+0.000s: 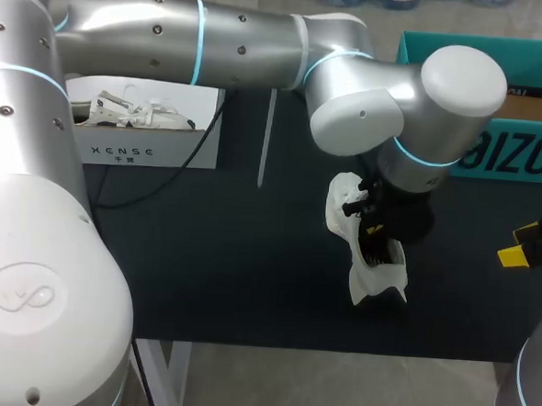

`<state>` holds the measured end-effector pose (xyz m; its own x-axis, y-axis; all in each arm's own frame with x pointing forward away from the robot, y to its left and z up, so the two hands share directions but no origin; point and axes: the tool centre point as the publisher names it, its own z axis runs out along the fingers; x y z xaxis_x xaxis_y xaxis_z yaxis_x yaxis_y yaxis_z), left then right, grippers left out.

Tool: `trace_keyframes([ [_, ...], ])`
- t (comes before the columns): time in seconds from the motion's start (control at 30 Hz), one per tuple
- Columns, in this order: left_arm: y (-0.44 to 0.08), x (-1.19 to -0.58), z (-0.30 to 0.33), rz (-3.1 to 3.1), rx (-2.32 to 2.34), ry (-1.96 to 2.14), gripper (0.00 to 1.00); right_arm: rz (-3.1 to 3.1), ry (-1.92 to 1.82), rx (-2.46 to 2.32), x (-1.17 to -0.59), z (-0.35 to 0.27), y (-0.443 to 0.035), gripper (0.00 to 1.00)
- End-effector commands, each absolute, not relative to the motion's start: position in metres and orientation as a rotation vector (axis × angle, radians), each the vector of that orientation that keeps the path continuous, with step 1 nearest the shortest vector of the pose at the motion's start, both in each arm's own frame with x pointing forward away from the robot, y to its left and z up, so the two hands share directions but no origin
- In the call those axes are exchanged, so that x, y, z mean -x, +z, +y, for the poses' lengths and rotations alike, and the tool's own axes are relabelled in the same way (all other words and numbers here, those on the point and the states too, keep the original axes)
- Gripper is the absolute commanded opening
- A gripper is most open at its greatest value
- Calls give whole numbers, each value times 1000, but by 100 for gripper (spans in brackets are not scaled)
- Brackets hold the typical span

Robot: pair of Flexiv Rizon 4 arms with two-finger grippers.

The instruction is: Take the shoe out of the shoebox, open the shoe tongue, remove and reinsert the insole, then place the shoe into the shoebox

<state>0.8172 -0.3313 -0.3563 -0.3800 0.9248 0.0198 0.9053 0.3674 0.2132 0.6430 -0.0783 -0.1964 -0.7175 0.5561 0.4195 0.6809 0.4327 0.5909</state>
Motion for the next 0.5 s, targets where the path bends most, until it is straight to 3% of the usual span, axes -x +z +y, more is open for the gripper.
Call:
trace_keyframes([
  [0.03, -361, -824, -346, 2483, -1715, 246, 0, -2545, -1159, 1135, -630, -79, -195, 100],
  [0.17, -357, -819, -352, 2464, -1731, 209, 0, -2545, -1159, 1135, -630, -79, -195, 100],
  [0.2, -356, -818, -351, 2467, -1733, 200, 10, -2545, -1159, 1135, -630, -79, -195, 100],
  [0.23, -356, -816, -351, 2471, -1739, 198, 30, -2545, -1159, 1135, -630, -79, -195, 100],
  [0.27, -357, -813, -350, 2479, -1738, 195, 44, -2545, -1159, 1135, -630, -79, -195, 100],
  [0.33, -359, -809, -347, 2491, -1743, 178, 93, -2545, -1159, 1135, -630, -79, -195, 100],
  [0.37, -361, -807, -345, 2507, -1737, 170, 100, -2545, -1159, 1135, -630, -79, -195, 100],
  [0.5, -373, -801, -338, 2553, -1722, 148, 100, -2545, -1159, 1135, -630, -79, -195, 100],
])
